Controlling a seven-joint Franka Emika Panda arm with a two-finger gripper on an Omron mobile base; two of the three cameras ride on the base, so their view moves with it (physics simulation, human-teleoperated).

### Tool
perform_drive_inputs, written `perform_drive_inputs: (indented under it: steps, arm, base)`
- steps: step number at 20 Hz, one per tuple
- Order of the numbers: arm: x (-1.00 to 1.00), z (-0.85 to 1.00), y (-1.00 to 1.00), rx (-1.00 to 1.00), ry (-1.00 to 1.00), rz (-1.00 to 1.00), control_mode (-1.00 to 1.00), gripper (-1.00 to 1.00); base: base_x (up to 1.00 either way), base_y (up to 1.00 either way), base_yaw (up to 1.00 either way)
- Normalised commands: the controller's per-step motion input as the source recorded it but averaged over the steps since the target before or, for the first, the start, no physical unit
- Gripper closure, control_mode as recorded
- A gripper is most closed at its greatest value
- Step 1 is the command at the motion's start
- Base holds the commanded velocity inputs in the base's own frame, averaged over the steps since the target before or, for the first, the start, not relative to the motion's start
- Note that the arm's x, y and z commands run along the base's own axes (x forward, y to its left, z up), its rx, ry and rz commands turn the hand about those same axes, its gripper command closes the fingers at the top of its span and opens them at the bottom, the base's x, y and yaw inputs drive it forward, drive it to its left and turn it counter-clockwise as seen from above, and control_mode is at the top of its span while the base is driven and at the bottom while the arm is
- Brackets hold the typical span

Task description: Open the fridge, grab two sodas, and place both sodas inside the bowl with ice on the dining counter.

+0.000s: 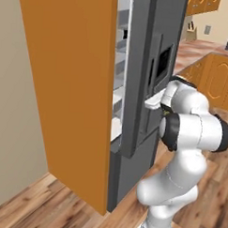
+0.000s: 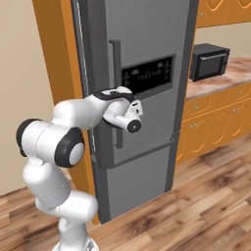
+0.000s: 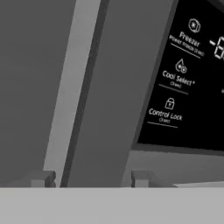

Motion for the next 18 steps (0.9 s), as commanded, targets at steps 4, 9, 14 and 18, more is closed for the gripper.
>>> perform_drive_inputs:
  steps: [4, 9, 14, 18]
  arm:
    - [-0.19, 0.01, -0.99, 0.00, 0.03, -0.08, -1.00, 1.00]
    - [-0.23, 0.00, -0.96, 0.00, 0.00, -0.06, -1.00, 1.00]
    - [-0.24, 0.00, -0.99, 0.00, 0.00, -0.04, -1.00, 1.00]
    - [-0.25, 0.00, -0.83, 0.00, 0.00, -0.02, -1.00, -1.00]
  base:
    - [0.00, 0.00, 0.00]
    - [0.00, 0.00, 0.00]
    - [0.00, 0.00, 0.00]
    - [0.00, 0.00, 0.00]
